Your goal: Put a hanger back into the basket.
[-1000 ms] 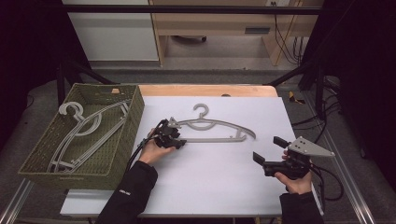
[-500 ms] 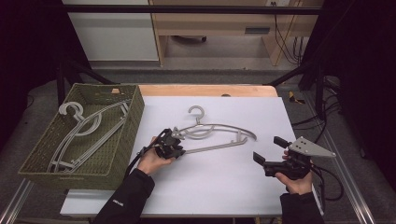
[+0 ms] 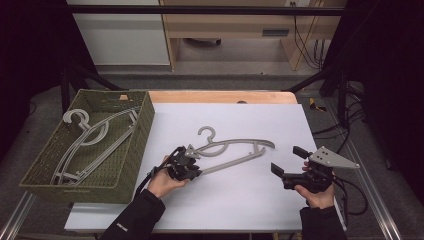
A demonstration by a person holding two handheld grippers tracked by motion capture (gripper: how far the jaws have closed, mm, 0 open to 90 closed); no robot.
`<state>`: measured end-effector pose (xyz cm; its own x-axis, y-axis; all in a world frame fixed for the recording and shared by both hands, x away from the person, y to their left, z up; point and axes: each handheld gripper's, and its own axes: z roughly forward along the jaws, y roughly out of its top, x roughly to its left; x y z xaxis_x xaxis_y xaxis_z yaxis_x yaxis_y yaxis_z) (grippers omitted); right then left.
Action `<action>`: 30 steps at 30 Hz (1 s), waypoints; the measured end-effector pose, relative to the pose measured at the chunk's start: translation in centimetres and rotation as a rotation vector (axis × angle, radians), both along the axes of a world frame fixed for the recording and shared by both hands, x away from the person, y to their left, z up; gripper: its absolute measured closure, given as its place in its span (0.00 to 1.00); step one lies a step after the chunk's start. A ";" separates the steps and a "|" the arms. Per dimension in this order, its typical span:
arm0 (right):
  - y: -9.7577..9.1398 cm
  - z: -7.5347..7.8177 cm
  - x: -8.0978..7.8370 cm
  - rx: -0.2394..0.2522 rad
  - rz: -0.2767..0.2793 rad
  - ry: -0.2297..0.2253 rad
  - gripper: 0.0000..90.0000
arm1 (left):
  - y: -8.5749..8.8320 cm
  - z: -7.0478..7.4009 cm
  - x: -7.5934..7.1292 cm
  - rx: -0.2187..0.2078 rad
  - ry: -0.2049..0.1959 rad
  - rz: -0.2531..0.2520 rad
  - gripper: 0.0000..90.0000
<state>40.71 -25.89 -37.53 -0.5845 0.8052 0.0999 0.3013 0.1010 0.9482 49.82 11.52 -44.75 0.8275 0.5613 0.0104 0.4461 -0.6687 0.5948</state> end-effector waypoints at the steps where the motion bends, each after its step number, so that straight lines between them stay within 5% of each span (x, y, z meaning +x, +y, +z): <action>1: 0.0 0.0 0.0 0.001 -0.001 0.000 0.03 | 0.3 0.2 0.1 -0.008 -0.022 0.021 0.74; 3: -0.1 0.0 0.0 0.002 -0.001 -0.001 0.03 | 0.6 0.3 0.4 -0.011 -0.044 0.043 0.65; 5: -0.1 0.0 0.0 -0.001 -0.003 0.000 0.03 | 1.7 0.5 1.3 -0.014 -0.091 0.126 0.59; 11: 0.1 -0.1 0.1 -0.004 -0.002 0.000 0.03 | 3.2 -0.4 3.2 0.021 -0.059 0.221 0.57; 15: 0.1 -0.1 0.1 -0.003 -0.001 0.001 0.03 | 3.1 -1.0 3.5 0.068 -0.035 0.231 0.64; 22: 0.1 0.0 0.0 -0.001 -0.001 0.000 0.03 | 2.9 -1.2 3.4 0.077 -0.009 0.241 0.85; 30: 0.0 0.1 0.0 0.002 -0.002 -0.001 0.03 | 1.9 -0.9 1.4 0.110 0.012 0.235 0.90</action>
